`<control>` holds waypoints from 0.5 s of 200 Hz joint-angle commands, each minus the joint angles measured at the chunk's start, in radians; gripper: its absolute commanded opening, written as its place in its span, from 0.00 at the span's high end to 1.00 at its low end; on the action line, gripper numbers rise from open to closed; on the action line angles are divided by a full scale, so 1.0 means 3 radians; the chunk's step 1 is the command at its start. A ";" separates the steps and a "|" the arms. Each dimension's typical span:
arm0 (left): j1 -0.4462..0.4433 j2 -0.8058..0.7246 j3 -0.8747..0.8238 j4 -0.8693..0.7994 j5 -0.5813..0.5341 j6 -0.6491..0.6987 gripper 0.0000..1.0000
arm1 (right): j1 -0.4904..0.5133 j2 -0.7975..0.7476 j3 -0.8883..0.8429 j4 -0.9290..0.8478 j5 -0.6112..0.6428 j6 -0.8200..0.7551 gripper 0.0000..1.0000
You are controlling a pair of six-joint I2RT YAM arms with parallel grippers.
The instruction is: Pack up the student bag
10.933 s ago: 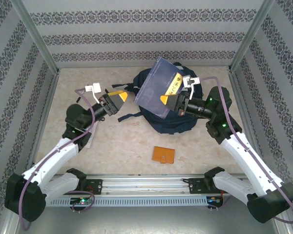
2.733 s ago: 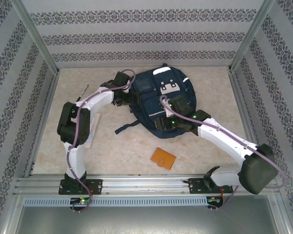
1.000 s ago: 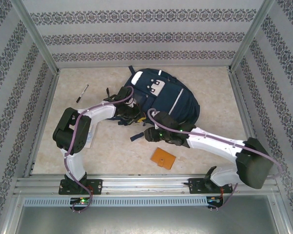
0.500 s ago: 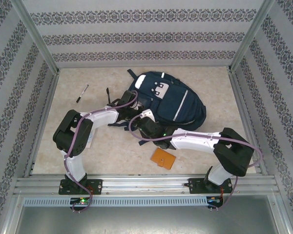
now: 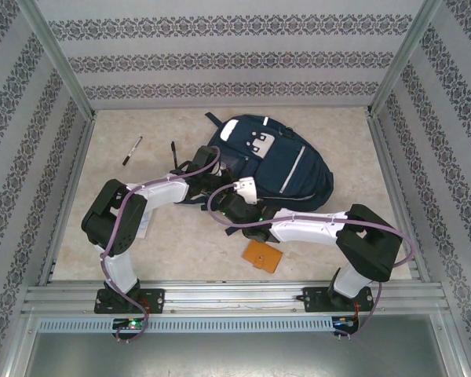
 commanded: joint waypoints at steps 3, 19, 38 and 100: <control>-0.0050 -0.0201 0.0015 0.0070 0.0075 -0.0055 1.00 | -0.0071 -0.0070 -0.0050 -0.0503 0.0309 0.0428 0.98; -0.0050 -0.0174 0.0001 0.0076 0.0078 -0.0059 1.00 | -0.0077 -0.0132 -0.0020 -0.0598 0.0268 0.0505 1.00; -0.0050 -0.0144 -0.0013 0.0081 0.0089 -0.0054 1.00 | -0.0118 -0.0285 -0.0037 -0.0635 0.0110 0.0551 1.00; -0.0052 -0.0133 -0.0057 0.0233 0.0045 -0.0200 0.97 | -0.0684 -0.0851 -0.0433 -0.0148 -0.1865 0.0030 0.85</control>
